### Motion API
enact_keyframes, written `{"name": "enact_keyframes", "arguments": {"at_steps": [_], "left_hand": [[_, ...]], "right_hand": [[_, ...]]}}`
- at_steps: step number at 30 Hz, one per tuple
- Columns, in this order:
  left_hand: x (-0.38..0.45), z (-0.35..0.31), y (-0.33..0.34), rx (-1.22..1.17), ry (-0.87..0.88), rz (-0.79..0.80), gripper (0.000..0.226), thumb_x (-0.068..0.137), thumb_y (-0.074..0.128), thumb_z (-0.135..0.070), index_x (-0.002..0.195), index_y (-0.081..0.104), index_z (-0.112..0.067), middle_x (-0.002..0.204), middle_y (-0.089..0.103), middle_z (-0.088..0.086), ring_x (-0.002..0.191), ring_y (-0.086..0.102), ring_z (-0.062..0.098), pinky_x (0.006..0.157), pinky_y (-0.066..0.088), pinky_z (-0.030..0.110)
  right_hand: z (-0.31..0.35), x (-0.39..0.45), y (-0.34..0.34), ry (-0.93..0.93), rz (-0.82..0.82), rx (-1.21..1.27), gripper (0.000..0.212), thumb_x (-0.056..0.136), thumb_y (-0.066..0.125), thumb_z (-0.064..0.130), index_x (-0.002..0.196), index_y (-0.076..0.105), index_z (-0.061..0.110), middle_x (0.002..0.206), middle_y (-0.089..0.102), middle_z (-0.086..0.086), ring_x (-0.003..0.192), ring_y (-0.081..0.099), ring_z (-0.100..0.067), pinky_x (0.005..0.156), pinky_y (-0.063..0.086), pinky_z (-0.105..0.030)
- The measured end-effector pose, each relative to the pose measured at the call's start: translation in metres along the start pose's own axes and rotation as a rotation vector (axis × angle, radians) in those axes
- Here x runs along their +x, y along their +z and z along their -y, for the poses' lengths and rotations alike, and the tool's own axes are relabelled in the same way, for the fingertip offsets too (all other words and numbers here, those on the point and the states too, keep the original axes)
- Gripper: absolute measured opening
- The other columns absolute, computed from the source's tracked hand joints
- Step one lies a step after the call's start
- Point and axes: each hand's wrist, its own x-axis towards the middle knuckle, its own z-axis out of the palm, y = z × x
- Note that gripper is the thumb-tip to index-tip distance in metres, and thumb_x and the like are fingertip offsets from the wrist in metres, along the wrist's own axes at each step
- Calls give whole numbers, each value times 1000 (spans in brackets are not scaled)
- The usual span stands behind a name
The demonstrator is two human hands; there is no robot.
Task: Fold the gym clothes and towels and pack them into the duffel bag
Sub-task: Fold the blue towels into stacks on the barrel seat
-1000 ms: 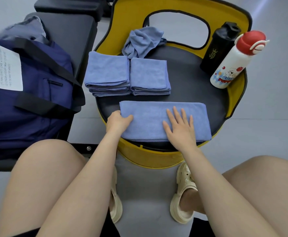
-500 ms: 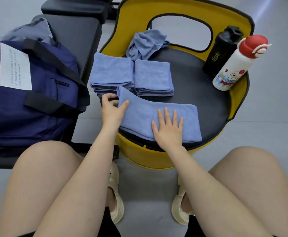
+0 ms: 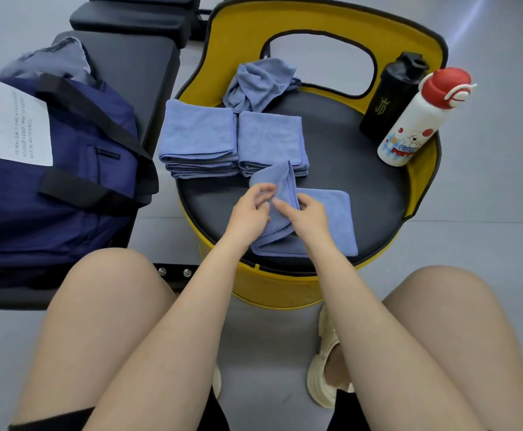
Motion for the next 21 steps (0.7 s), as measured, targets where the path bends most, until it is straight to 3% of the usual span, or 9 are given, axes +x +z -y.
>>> {"name": "enact_keyframes", "arguments": {"at_steps": [1,2,4,6,8,10,12,16,21], "left_hand": [[0,2,0,46,27,-7,33,96,42,-1,117,55,-22,121,61,-8,92,59,7,77,42,13],[-1,3,-1,129,52,-24,33,95,45,-3,119,57,-22,120,60,-7,98,57,8,83,40,16],[-3,7,2,318,112,-56,35,94,47,-7,123,58,-22,121,59,-3,101,53,12,86,38,19],[-2,14,9,429,188,-17,37,97,44,-9,131,54,-18,134,54,1,124,47,16,98,35,21],[-4,18,17,476,200,59,39,101,38,-13,139,45,-16,147,41,-1,140,28,16,111,24,25],[-6,21,24,512,197,109,41,103,32,-18,144,37,-16,153,31,-4,145,16,15,117,17,31],[-8,19,31,607,217,152,44,104,30,-23,147,31,-16,156,24,-4,147,9,15,118,13,35],[-9,16,47,859,250,233,47,104,21,-31,151,20,-21,159,11,-5,147,-1,16,118,3,35],[-9,20,58,1043,249,223,50,103,14,-41,151,8,-30,160,1,-5,147,-8,18,118,-4,38]], "right_hand": [[-1,-1,-2,3,-25,-19,14,84,71,24,81,58,19,80,64,2,77,59,-12,71,51,-30],[-3,-1,-5,21,-48,-42,13,84,71,20,93,62,17,96,68,-3,90,62,-17,82,52,-35],[-5,-1,-11,49,-81,-57,21,87,68,18,106,62,13,108,66,-7,99,62,-20,86,51,-35],[-7,-2,-20,29,-98,-69,25,90,64,17,113,59,13,103,65,-8,97,62,-22,82,51,-32],[-9,-5,-29,1,-142,-97,28,92,60,17,118,52,18,87,59,-4,80,57,-18,67,46,-22],[-13,-7,-39,-43,-191,-152,24,93,56,16,116,49,20,71,48,0,62,45,-13,49,35,-14],[-17,-7,-47,-67,-196,-228,19,94,54,17,112,53,20,69,46,2,60,41,-12,45,32,-15],[-23,-7,-58,-29,-224,-242,12,93,57,22,105,58,19,86,55,-2,76,48,-17,55,33,-22],[-27,-6,-70,28,-317,-151,3,92,59,19,91,57,17,93,61,1,86,55,-15,77,41,-27]]}}
